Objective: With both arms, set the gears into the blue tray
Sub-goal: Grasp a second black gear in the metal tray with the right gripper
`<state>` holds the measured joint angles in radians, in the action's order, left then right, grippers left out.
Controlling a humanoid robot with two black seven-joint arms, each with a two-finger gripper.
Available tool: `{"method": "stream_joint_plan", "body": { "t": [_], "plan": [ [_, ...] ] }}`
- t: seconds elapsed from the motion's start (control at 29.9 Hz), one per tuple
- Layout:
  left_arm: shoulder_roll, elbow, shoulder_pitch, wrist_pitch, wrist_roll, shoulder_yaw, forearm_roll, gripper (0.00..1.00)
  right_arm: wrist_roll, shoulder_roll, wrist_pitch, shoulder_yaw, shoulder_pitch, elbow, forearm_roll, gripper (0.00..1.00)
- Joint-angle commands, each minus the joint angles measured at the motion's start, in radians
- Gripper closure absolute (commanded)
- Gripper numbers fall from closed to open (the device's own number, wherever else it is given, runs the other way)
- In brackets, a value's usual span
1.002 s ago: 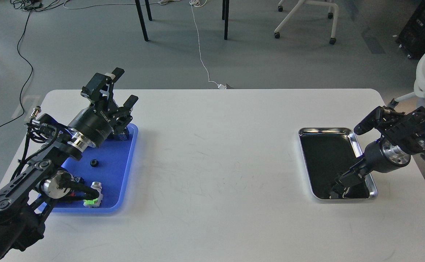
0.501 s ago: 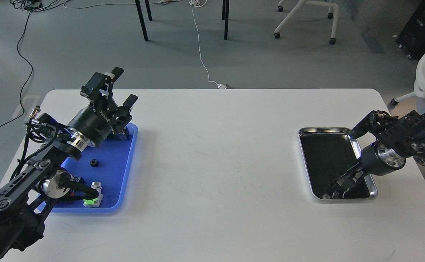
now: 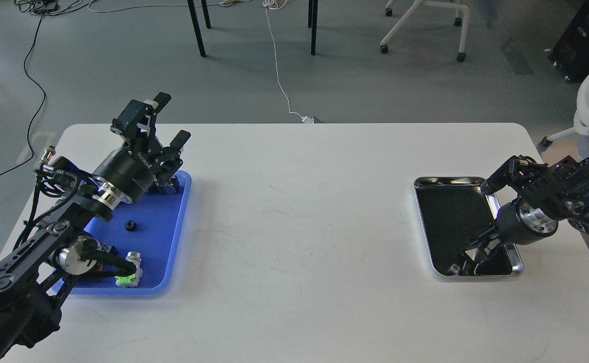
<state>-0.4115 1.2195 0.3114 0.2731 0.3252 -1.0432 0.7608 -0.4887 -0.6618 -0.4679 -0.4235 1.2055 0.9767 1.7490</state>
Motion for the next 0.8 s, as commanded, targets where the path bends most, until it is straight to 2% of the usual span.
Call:
{"method": "stream_joint_plan", "body": {
  "t": [0.0, 0.53, 0.67, 0.77],
  "plan": [
    [-0.003, 0.000, 0.000, 0.002, 0.000, 0.000, 0.000, 0.02, 0.000, 0.001, 0.000, 0.000, -0.003, -0.001, 0.000, 0.50],
    [-0.004, 0.002, 0.000, 0.002, 0.000, -0.001, 0.000, 0.02, 0.000, 0.019, 0.002, 0.000, -0.014, -0.033, -0.006, 0.51],
    [-0.004, 0.002, 0.000, 0.002, 0.000, -0.001, 0.000, 0.02, 0.000, 0.021, 0.002, 0.002, -0.014, -0.033, -0.008, 0.60],
    [-0.004, 0.002, 0.002, 0.002, 0.000, -0.001, 0.000, 0.02, 0.000, 0.021, 0.002, 0.002, -0.012, -0.032, -0.008, 0.71]
  ]
}}
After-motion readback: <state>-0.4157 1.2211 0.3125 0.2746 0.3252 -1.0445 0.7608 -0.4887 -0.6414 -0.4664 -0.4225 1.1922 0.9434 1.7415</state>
